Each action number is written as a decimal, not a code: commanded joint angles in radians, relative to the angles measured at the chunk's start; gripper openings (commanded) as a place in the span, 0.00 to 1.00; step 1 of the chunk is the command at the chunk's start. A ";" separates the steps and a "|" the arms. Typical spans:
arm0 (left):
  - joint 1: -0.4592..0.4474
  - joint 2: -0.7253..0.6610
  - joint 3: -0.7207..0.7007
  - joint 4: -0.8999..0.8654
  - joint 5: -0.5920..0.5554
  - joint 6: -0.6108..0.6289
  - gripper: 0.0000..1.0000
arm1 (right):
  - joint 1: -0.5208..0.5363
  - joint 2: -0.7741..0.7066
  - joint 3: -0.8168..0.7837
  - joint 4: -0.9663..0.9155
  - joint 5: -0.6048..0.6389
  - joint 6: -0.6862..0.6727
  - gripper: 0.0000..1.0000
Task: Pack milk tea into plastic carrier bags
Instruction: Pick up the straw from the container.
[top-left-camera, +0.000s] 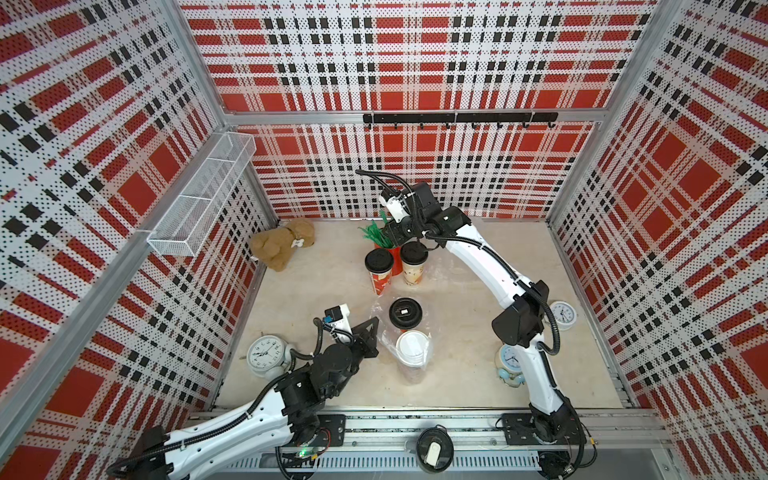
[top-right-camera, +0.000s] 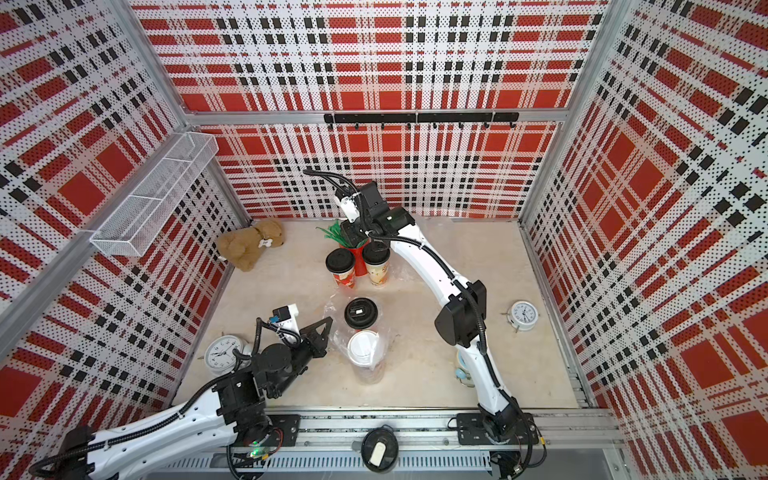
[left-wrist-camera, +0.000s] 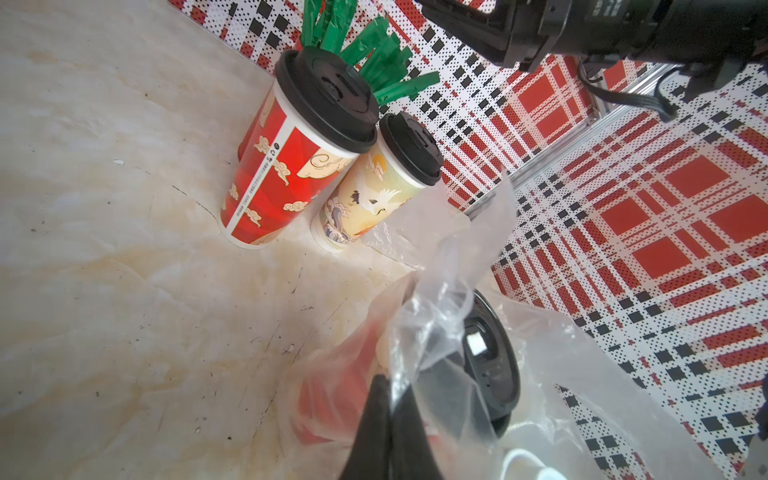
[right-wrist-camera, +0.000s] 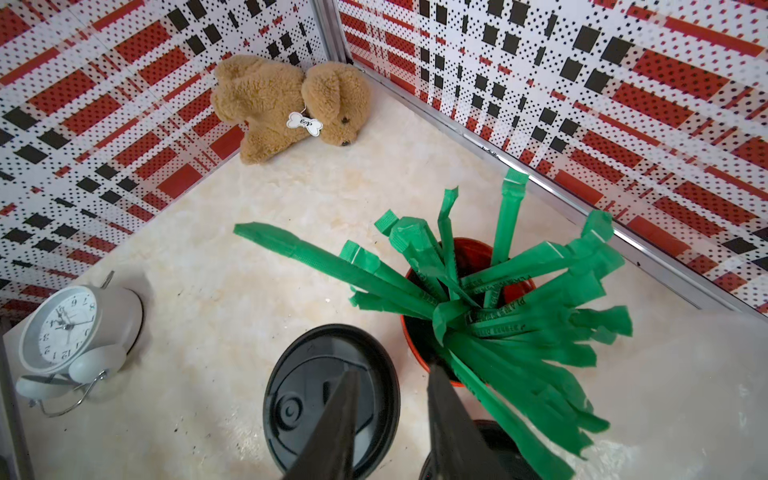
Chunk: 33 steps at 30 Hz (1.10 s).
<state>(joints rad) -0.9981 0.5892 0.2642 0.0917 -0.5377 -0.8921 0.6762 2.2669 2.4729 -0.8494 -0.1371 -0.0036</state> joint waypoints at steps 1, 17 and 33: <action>0.016 -0.004 -0.011 -0.021 -0.021 -0.015 0.00 | 0.002 0.030 0.014 0.087 0.044 0.017 0.30; 0.032 0.014 -0.009 -0.019 -0.001 -0.025 0.00 | 0.000 0.097 0.000 0.104 0.091 0.037 0.30; 0.033 0.027 -0.005 -0.018 0.002 -0.031 0.00 | 0.001 0.135 0.005 0.102 0.074 0.060 0.25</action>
<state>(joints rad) -0.9710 0.6167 0.2638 0.0784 -0.5270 -0.9131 0.6762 2.3844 2.4729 -0.7815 -0.0628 0.0494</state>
